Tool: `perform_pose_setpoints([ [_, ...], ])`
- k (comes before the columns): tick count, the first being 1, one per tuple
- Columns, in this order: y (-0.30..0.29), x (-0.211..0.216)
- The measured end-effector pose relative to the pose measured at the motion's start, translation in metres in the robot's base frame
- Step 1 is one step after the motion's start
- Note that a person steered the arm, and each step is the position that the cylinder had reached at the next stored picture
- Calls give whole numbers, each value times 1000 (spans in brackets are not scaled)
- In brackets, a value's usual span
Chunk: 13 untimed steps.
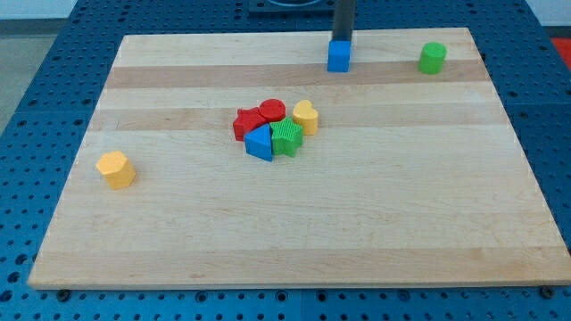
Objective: Push the cube into the group of blocks
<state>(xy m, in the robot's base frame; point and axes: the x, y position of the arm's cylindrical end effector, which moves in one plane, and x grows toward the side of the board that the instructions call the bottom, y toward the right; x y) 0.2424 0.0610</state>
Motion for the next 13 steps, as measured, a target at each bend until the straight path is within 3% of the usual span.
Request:
perform_pose_setpoints([
  [3, -36, 114],
  [4, -36, 132],
  [6, -31, 49],
  [7, -15, 36],
  [8, 3, 89],
  [10, -7, 146],
  [12, -1, 176],
  [13, 32, 195],
])
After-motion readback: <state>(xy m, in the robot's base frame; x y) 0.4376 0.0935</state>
